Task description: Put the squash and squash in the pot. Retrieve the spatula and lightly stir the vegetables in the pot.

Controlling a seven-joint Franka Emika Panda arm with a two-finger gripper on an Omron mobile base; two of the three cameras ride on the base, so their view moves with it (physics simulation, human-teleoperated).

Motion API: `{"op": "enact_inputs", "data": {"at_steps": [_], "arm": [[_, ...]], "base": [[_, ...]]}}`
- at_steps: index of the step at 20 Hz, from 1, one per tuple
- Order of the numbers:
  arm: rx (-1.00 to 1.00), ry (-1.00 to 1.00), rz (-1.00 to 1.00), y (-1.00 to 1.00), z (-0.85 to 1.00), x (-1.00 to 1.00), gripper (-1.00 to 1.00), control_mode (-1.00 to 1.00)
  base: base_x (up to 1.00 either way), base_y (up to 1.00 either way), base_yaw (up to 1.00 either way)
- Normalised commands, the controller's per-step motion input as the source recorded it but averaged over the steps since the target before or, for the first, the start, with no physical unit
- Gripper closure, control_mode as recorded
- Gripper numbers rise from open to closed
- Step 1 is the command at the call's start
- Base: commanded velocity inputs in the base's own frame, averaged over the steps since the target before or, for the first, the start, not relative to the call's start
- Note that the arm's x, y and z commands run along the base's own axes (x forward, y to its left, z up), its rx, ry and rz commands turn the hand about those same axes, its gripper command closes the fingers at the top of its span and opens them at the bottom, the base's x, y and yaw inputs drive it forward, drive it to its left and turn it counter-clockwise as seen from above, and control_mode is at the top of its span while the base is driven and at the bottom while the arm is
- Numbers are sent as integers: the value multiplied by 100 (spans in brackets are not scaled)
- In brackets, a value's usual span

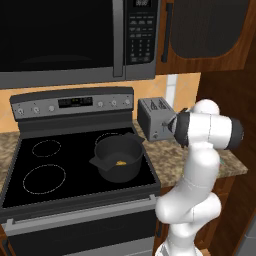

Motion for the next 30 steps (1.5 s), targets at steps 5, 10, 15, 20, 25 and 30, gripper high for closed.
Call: {"op": "enact_inputs", "data": {"at_steps": [5, 10, 15, 20, 25, 30], "arm": [[1, -2, 2, 9, 100, -100, 100, -100], [0, 0, 2, 33, 100, -86, 100, -100], [0, 2, 1, 28, 100, -51, 100, -100], [5, 11, 7, 36, 100, -46, 100, -100], [1, 2, 16, 78, 100, -52, 100, -100], [0, 11, 23, 100, 74, -29, 100, -100]], "base": [[0, 0, 0], [0, 0, 0], [0, 0, 0], [0, 0, 0], [0, 0, 0], [0, 0, 0]]}}
